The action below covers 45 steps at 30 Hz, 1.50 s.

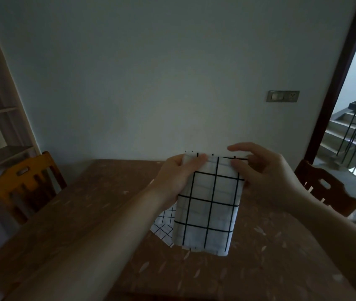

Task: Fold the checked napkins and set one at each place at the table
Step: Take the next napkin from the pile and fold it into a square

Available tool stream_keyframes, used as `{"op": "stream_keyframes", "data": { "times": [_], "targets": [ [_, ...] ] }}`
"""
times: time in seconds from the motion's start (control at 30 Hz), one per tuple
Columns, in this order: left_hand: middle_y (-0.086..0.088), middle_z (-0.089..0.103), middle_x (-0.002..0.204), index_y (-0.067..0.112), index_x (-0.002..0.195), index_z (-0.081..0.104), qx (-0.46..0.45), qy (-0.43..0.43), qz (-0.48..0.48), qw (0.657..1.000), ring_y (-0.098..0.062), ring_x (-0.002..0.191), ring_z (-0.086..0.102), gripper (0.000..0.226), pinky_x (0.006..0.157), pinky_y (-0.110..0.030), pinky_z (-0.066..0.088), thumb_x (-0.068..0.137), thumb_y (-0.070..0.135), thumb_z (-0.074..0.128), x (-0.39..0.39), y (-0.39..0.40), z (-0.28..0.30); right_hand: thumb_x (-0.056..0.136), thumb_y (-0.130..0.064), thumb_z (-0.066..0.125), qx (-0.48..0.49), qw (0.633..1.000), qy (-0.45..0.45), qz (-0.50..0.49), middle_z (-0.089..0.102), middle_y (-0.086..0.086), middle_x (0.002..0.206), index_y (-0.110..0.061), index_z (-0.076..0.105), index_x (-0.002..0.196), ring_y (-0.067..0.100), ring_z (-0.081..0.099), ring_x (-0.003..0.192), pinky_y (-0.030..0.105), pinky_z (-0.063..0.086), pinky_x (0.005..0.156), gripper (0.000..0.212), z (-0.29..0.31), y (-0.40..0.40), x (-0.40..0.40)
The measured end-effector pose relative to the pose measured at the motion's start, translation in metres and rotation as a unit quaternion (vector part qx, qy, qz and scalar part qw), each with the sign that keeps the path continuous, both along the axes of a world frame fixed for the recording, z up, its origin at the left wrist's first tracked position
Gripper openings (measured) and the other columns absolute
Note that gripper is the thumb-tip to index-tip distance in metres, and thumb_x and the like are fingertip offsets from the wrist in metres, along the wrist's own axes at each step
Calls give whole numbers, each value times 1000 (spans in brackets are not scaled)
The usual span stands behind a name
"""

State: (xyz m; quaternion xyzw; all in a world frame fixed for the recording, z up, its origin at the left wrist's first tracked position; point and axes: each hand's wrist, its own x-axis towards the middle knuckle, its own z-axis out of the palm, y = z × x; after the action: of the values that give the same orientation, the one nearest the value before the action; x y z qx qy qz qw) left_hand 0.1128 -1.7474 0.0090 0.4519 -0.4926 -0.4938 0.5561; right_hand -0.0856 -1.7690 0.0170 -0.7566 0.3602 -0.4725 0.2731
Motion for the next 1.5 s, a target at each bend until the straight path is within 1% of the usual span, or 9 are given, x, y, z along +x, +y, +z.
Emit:
{"op": "stream_keyframes", "data": {
  "times": [0.17,0.3,0.5,0.87,1.07,1.23,1.37,1.43,1.5],
  "targets": [
    [-8,76,87,9,89,72,-10,-3,-7,1000,-19,78,73,19,71,-32,61,91,26,65,-1,0,1,82,-19,74,-47,998,5,-40,71,-19,69,-29,74,87,-3,61,54,8,45,51,12,6,3,-2],
    [-8,76,100,12,100,72,29,-23,-84,996,-23,93,73,17,80,-36,60,90,24,65,4,2,-5,81,-17,75,-16,996,-73,-49,74,-12,71,-30,75,76,-1,66,62,14,54,57,14,9,2,-3],
    [-4,77,100,15,100,72,28,-68,-95,993,-22,94,73,12,80,-37,59,89,15,67,4,2,-16,85,-14,70,29,994,-98,-36,72,-13,67,-26,73,89,-4,64,59,9,49,54,13,3,2,-8],
    [-11,74,107,12,106,71,17,-42,-77,996,-29,100,71,18,89,-47,56,89,7,65,4,-4,-18,84,-9,71,16,1000,-11,-11,74,-11,70,-25,75,75,1,67,61,12,51,56,19,7,1,-11],
    [-5,75,109,22,104,73,-12,-23,-56,998,-23,107,69,17,99,-49,51,96,21,58,1,-1,-14,86,-8,70,4,1000,-11,-17,69,-18,62,-26,72,75,-5,61,56,8,46,53,21,5,-5,-11],
    [1,75,107,22,107,70,20,-64,-103,992,-18,103,71,17,90,-39,57,95,25,58,7,3,-19,85,-14,71,-7,998,-39,-44,74,-9,77,-29,73,93,0,67,70,13,53,63,17,5,-11,-7],
    [-3,76,105,17,104,71,19,-113,-109,987,-19,98,72,15,86,-36,58,93,20,62,13,2,-26,73,-45,75,126,984,-124,14,75,4,85,-30,71,101,18,70,77,35,59,70,32,1,-6,-12],
    [-5,76,103,17,102,72,2,-104,-81,991,-20,98,72,15,90,-40,57,92,24,63,15,2,-26,69,-55,74,208,974,-51,74,74,10,83,-19,73,93,25,70,73,39,59,68,44,-11,3,-11],
    [-6,76,103,18,100,72,-11,-129,-65,989,-22,100,71,18,95,-45,54,89,32,67,17,1,-27,79,-37,69,218,970,51,90,74,7,73,-8,71,81,19,71,64,26,57,58,28,-20,11,-7]
  ]
}}
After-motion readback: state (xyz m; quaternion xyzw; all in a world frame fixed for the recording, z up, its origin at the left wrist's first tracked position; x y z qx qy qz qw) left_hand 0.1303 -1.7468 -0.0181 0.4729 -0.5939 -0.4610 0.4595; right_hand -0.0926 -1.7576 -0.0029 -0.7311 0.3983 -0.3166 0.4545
